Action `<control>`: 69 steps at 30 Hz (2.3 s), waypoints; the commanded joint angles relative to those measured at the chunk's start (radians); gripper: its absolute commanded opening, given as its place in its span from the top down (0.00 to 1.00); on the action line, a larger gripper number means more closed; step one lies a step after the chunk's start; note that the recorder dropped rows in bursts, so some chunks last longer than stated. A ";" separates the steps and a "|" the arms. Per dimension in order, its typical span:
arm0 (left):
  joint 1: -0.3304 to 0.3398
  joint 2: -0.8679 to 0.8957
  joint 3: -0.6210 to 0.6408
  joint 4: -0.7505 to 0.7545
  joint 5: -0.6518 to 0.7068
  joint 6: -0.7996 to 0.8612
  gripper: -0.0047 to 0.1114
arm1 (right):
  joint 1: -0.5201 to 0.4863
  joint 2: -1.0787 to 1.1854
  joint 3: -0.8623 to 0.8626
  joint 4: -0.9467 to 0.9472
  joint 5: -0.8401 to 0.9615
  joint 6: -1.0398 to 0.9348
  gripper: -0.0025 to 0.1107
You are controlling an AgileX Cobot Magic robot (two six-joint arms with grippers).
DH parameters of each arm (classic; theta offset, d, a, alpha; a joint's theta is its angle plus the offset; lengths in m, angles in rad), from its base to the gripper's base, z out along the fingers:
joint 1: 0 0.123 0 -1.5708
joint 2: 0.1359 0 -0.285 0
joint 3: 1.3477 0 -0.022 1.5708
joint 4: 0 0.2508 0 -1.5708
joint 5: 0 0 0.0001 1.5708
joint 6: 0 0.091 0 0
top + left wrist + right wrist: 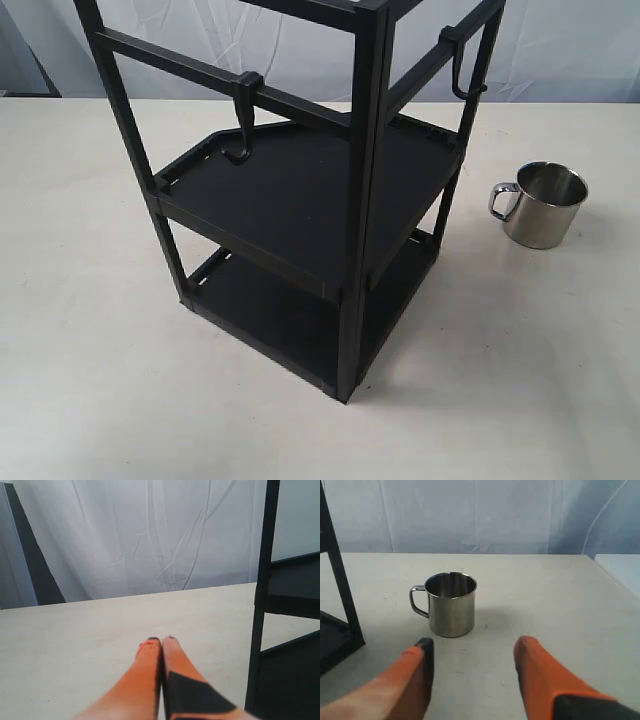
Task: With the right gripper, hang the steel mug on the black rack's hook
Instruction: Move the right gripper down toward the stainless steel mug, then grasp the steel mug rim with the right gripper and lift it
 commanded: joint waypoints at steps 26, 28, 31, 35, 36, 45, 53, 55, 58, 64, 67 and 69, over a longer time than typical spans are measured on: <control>-0.005 -0.005 0.000 0.001 -0.005 -0.002 0.95 | -0.004 -0.003 -0.059 0.620 -0.507 0.522 0.54; -0.005 -0.005 0.000 0.001 -0.005 -0.002 0.95 | -0.004 -0.003 -0.064 0.509 -0.517 0.522 0.54; -0.005 -0.005 0.000 0.001 -0.005 -0.002 0.95 | -0.004 -0.003 -0.064 0.501 -0.517 0.564 0.54; -0.005 -0.005 0.000 0.001 -0.005 -0.002 0.95 | -0.004 -0.003 -0.067 0.509 -0.538 0.742 0.54; -0.005 -0.005 0.000 0.001 -0.005 -0.002 0.95 | -0.004 -0.003 -0.077 0.507 -0.549 0.774 0.54; -0.005 -0.005 0.000 0.001 -0.005 -0.002 0.95 | -0.004 0.137 -0.328 -0.148 -0.424 0.669 0.54; -0.005 -0.005 0.000 0.001 -0.005 -0.002 0.95 | -0.004 0.805 -0.769 -0.400 0.257 0.235 0.54; -0.005 -0.005 0.000 0.001 -0.005 -0.002 0.95 | -0.004 0.996 -0.885 -0.266 0.391 -0.022 0.54; -0.005 -0.005 0.000 0.001 -0.005 -0.002 0.95 | 0.032 1.232 -1.059 -0.012 0.544 -0.354 0.54; -0.005 -0.005 0.000 0.001 -0.005 -0.002 0.95 | 0.147 1.555 -1.244 0.035 0.690 -0.536 0.54; -0.005 -0.005 0.000 0.001 -0.005 -0.002 0.95 | 0.174 1.648 -1.251 -0.073 0.677 -0.542 0.54; -0.005 -0.005 0.000 0.001 -0.005 -0.002 0.95 | 0.176 1.696 -1.251 -0.107 0.670 -0.542 0.54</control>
